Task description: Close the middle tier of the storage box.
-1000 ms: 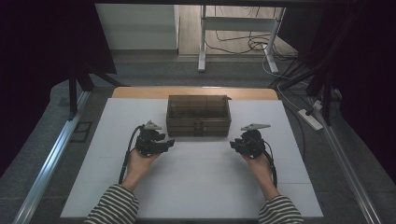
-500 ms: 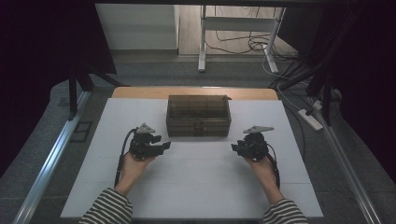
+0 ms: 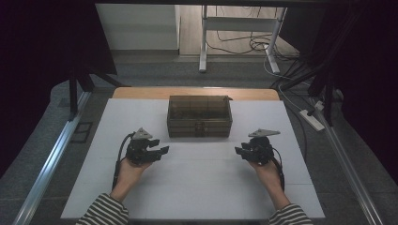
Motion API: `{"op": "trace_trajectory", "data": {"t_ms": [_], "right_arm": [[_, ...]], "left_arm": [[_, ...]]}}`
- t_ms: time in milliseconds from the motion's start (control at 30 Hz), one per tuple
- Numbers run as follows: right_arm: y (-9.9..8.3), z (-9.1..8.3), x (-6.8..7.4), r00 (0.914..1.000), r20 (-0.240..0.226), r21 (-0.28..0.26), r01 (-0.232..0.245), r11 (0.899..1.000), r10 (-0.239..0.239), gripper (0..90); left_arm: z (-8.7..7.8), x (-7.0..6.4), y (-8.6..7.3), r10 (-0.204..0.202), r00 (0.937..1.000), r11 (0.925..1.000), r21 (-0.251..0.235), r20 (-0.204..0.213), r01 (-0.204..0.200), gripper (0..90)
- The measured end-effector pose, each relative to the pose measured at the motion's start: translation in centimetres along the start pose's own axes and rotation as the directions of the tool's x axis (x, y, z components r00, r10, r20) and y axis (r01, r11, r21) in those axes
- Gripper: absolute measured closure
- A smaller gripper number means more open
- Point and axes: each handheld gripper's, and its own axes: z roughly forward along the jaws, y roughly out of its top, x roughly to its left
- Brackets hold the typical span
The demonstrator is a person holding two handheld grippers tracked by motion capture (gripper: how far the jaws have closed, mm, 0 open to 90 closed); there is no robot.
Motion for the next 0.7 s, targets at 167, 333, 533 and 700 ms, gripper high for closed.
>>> {"op": "trace_trajectory", "data": {"t_ms": [167, 333, 533, 700], "right_arm": [[-0.3, -0.3, 0.1, 1.0000, -0.007, -0.005, -0.001, 1.000, 0.001, 59.9], [-0.7, -0.6, 0.1, 0.9999, -0.014, -0.010, 0.004, 1.000, -0.004, 57.7], [-1.1, -1.1, 0.0, 0.9999, -0.013, -0.030, -0.010, 0.999, 0.010, 56.0], [-1.5, -1.6, -0.1, 0.9999, -0.012, -0.042, -0.008, 0.999, 0.008, 55.6]], "left_arm": [[-0.3, 0.0, -0.5, -0.004, 1.0000, 1.0000, -0.008, 0.004, 0.004, 45.7], [-0.7, -0.2, -0.9, 0.007, 1.0000, 0.9997, -0.023, 0.003, -0.007, 45.4], [-1.0, -0.4, -1.5, 0.010, 0.9999, 0.9994, -0.035, 0.014, -0.010, 45.0], [-1.4, -0.4, -1.7, 0.013, 0.9997, 0.9991, -0.041, 0.018, -0.012, 44.8]]}}
